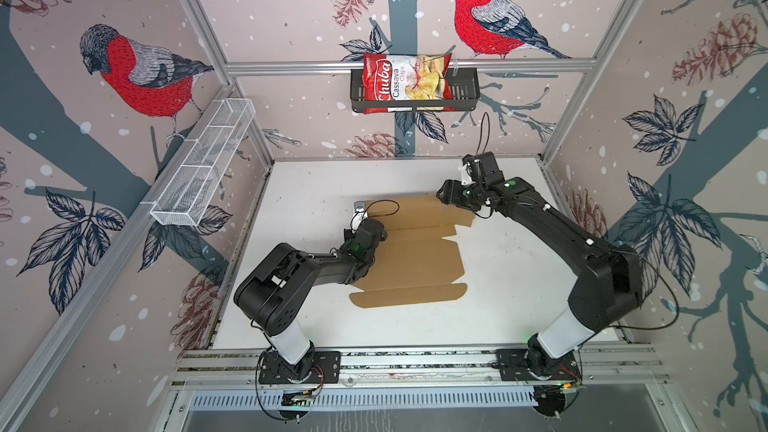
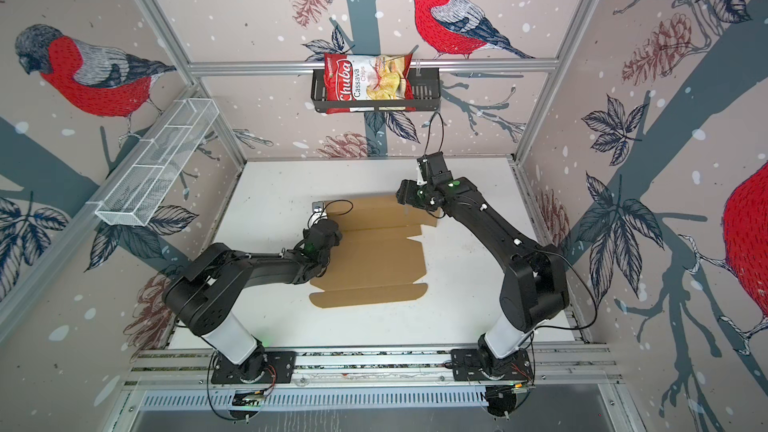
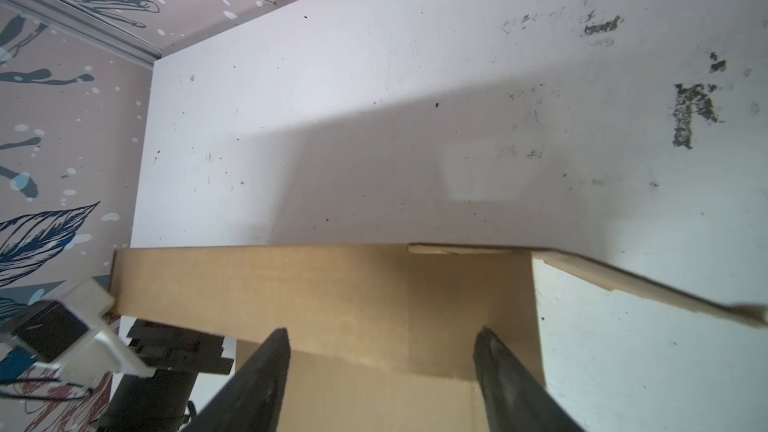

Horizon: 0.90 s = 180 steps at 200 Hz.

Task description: Fold the paper box

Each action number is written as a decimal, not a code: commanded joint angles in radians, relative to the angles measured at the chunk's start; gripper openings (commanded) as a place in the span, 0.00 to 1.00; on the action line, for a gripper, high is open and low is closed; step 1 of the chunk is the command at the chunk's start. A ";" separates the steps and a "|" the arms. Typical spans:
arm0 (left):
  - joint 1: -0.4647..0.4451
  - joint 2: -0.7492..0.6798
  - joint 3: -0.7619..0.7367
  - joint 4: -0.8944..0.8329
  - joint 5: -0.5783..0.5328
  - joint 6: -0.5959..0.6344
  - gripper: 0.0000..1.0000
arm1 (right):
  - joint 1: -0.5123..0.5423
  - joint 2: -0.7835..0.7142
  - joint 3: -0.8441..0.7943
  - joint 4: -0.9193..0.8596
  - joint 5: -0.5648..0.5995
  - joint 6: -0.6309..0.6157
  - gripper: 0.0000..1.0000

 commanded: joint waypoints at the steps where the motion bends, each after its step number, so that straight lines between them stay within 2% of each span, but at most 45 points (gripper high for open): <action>1: -0.003 -0.001 -0.004 -0.072 -0.005 0.047 0.00 | 0.016 0.032 0.008 0.022 -0.020 0.007 0.71; 69: -0.003 -0.001 -0.002 -0.072 -0.002 0.047 0.00 | 0.027 0.073 -0.028 0.095 -0.062 0.037 0.60; 98: -0.003 -0.002 0.002 -0.072 0.001 0.049 0.00 | 0.014 0.080 -0.039 0.108 -0.072 0.033 0.47; 111: -0.003 0.001 0.002 -0.072 0.001 0.049 0.00 | 0.009 0.081 -0.046 0.109 -0.077 0.031 0.45; 152: -0.003 0.020 -0.004 -0.065 -0.012 0.049 0.00 | 0.004 0.066 -0.015 0.050 -0.051 -0.034 0.60; 180: -0.003 0.015 -0.021 -0.054 -0.019 0.045 0.00 | -0.002 0.035 0.017 -0.031 0.018 -0.109 0.69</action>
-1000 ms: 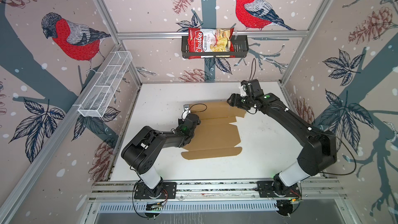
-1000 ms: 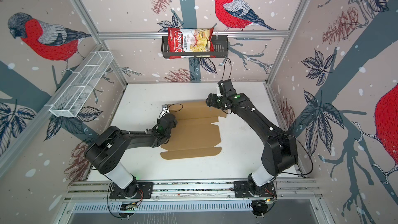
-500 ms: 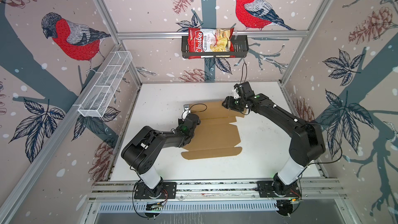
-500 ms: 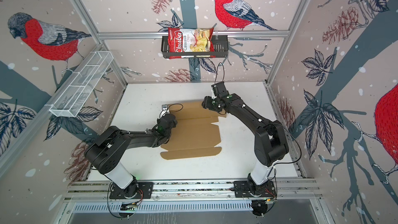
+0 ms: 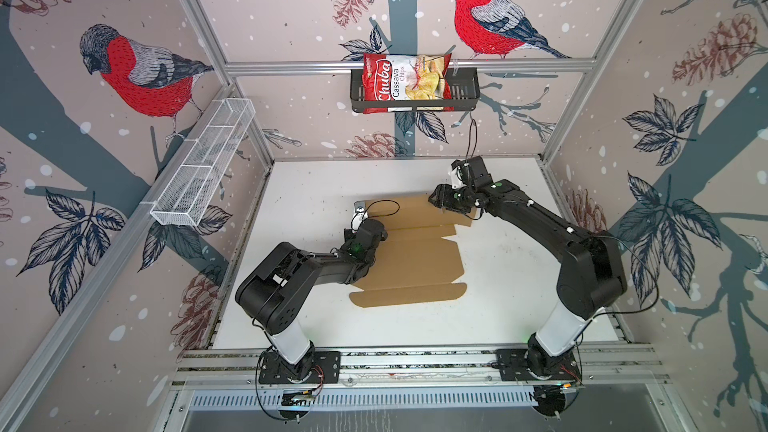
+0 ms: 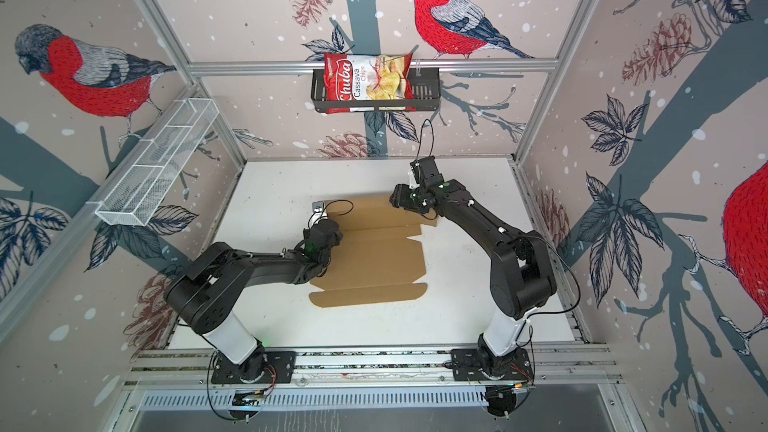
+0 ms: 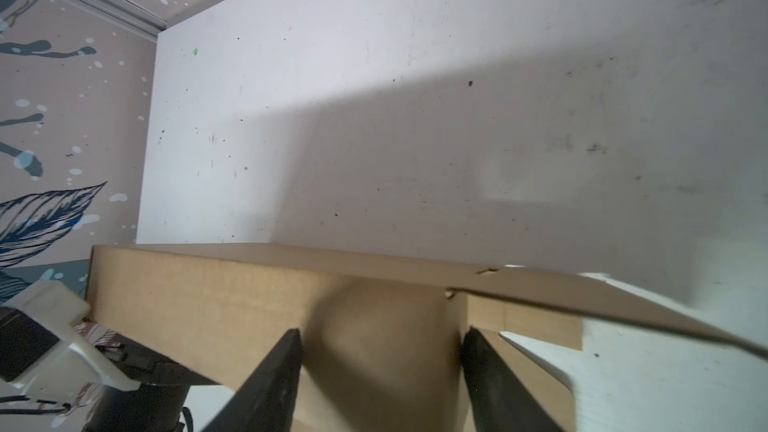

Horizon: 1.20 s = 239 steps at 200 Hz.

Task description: Fold the paper box

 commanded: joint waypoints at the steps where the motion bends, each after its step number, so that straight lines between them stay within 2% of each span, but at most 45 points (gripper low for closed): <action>1: -0.001 0.004 -0.019 -0.071 -0.006 0.043 0.00 | -0.005 -0.032 0.021 -0.085 0.065 -0.083 0.69; 47: -0.001 -0.001 -0.024 -0.064 -0.005 0.043 0.00 | -0.037 -0.052 0.083 -0.155 0.054 -0.138 0.74; 81: -0.001 0.001 -0.026 -0.060 -0.006 0.046 0.00 | -0.029 -0.025 0.184 -0.241 0.204 -0.277 0.94; 100: -0.001 -0.001 -0.025 -0.059 -0.005 0.046 0.00 | -0.044 0.030 0.234 -0.273 0.150 -0.319 1.00; 146: -0.001 -0.011 -0.001 -0.085 0.002 0.042 0.00 | -0.037 0.168 0.337 -0.355 0.019 -0.378 0.99; 177: -0.001 -0.010 0.013 -0.103 -0.006 0.040 0.00 | -0.046 0.151 0.302 -0.374 -0.085 -0.387 0.97; 199: -0.001 -0.012 0.017 -0.121 -0.015 0.027 0.00 | -0.042 0.097 0.219 -0.355 -0.155 -0.376 0.95; 239: -0.001 -0.016 0.004 -0.122 -0.017 0.016 0.00 | -0.022 0.045 0.125 -0.333 -0.117 -0.353 0.96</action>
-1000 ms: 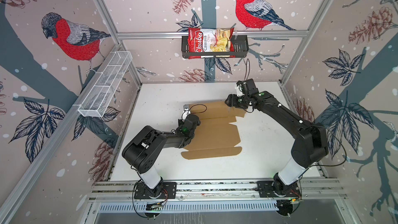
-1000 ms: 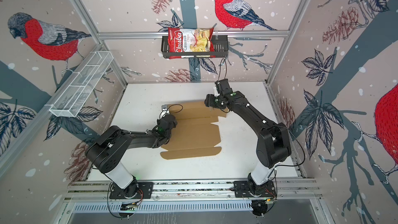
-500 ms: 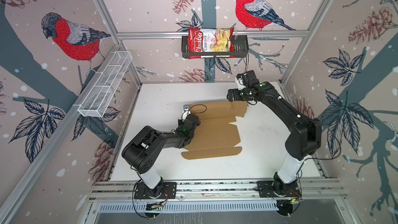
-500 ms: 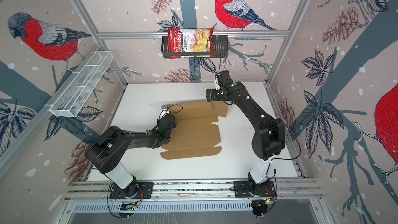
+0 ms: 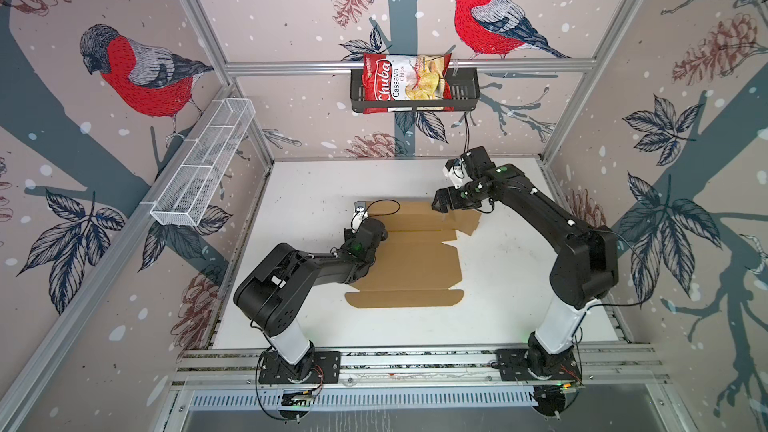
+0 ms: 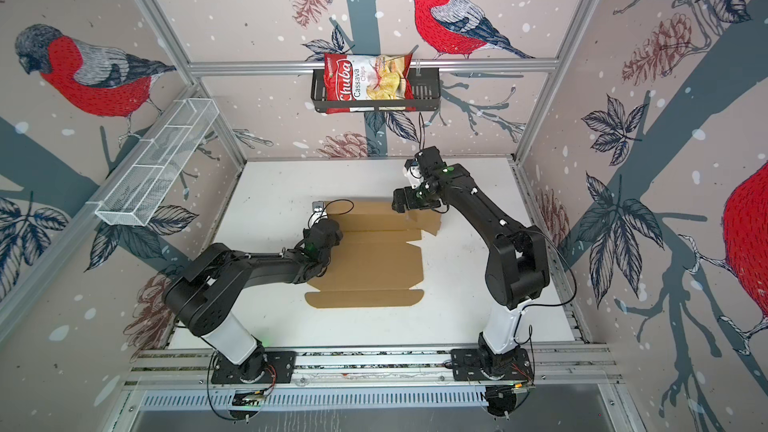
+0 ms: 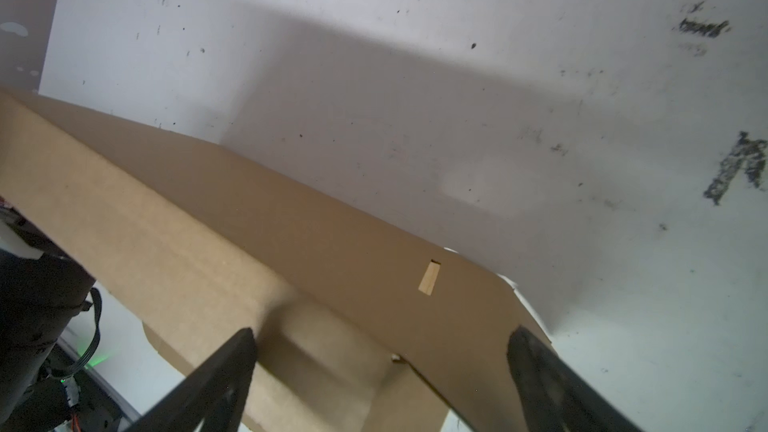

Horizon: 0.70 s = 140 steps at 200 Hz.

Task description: Fold the paper box

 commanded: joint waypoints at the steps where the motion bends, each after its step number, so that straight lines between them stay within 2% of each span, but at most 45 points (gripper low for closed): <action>1: 0.000 -0.002 -0.007 -0.084 -0.016 0.028 0.00 | 0.016 -0.020 -0.035 -0.026 -0.031 0.027 0.96; 16: 0.000 -0.005 -0.011 -0.079 -0.018 0.039 0.00 | 0.009 -0.042 -0.051 -0.014 -0.002 0.019 0.98; 44: 0.013 -0.008 0.008 -0.085 0.024 0.060 0.00 | -0.072 -0.125 -0.101 0.068 0.025 -0.021 0.96; 71: 0.039 0.002 0.036 -0.113 0.086 0.069 0.00 | -0.158 -0.172 -0.166 0.157 0.111 -0.100 0.89; 94: 0.054 0.010 0.046 -0.126 0.122 0.066 0.00 | -0.184 -0.209 -0.197 0.204 0.221 -0.199 0.85; 122: 0.054 0.028 0.067 -0.144 0.129 0.071 0.00 | -0.191 -0.252 -0.279 0.298 0.215 -0.278 0.85; 140: 0.055 0.032 0.065 -0.140 0.130 0.073 0.00 | -0.195 -0.275 -0.358 0.371 0.136 -0.307 0.84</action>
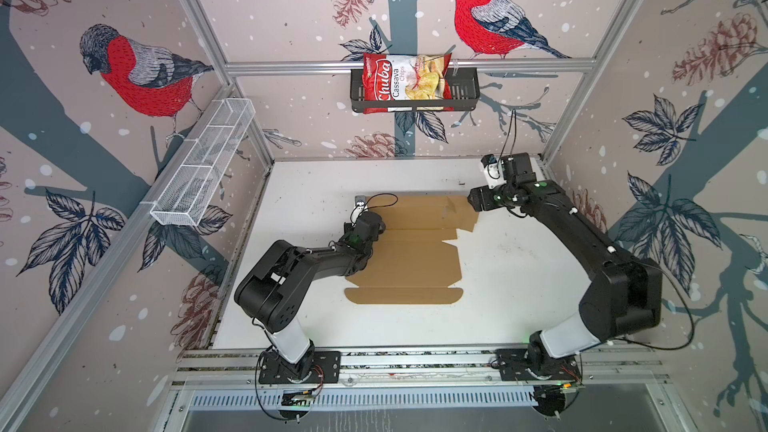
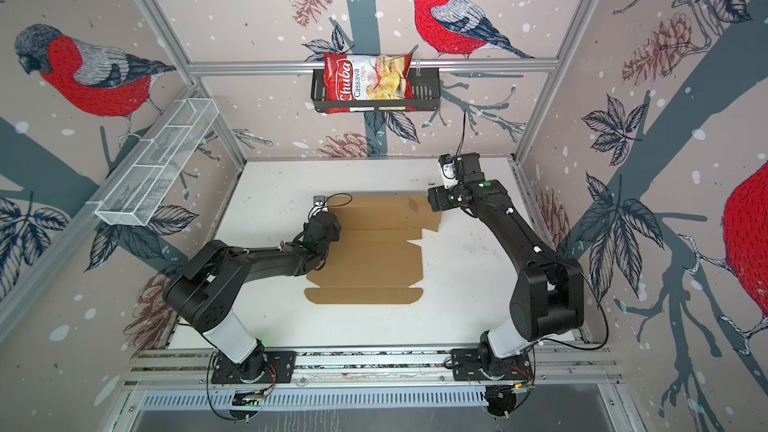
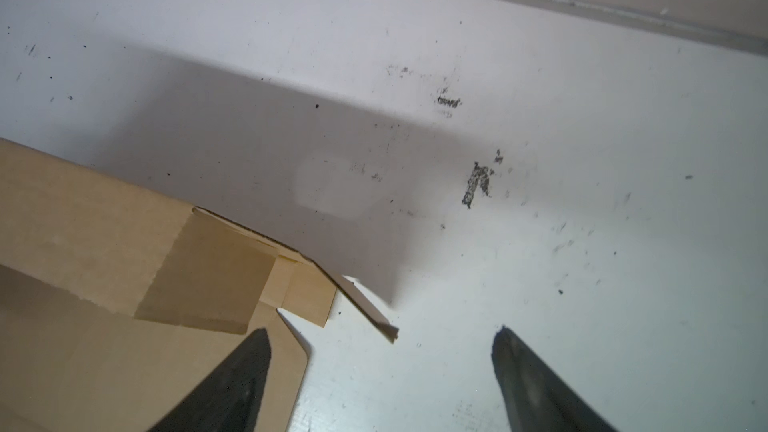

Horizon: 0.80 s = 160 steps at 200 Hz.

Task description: Fold the paper box

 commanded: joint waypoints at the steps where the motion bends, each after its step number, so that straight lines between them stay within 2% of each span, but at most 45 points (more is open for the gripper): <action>1: 0.003 0.011 0.001 -0.085 0.022 0.036 0.00 | -0.003 -0.024 -0.074 0.127 -0.043 -0.086 0.84; 41: 0.003 0.019 0.005 -0.083 0.024 0.039 0.00 | -0.012 0.013 -0.100 0.187 -0.069 -0.163 0.81; 93: 0.004 0.028 0.010 -0.081 0.022 0.041 0.00 | -0.033 0.122 -0.057 0.174 -0.206 -0.276 0.74; 133: 0.007 0.030 0.016 -0.083 0.018 0.037 0.00 | -0.030 0.110 -0.058 0.121 -0.326 -0.359 0.45; 160: 0.010 0.029 0.025 -0.102 0.016 0.024 0.00 | -0.022 0.075 -0.096 0.120 -0.313 -0.380 0.30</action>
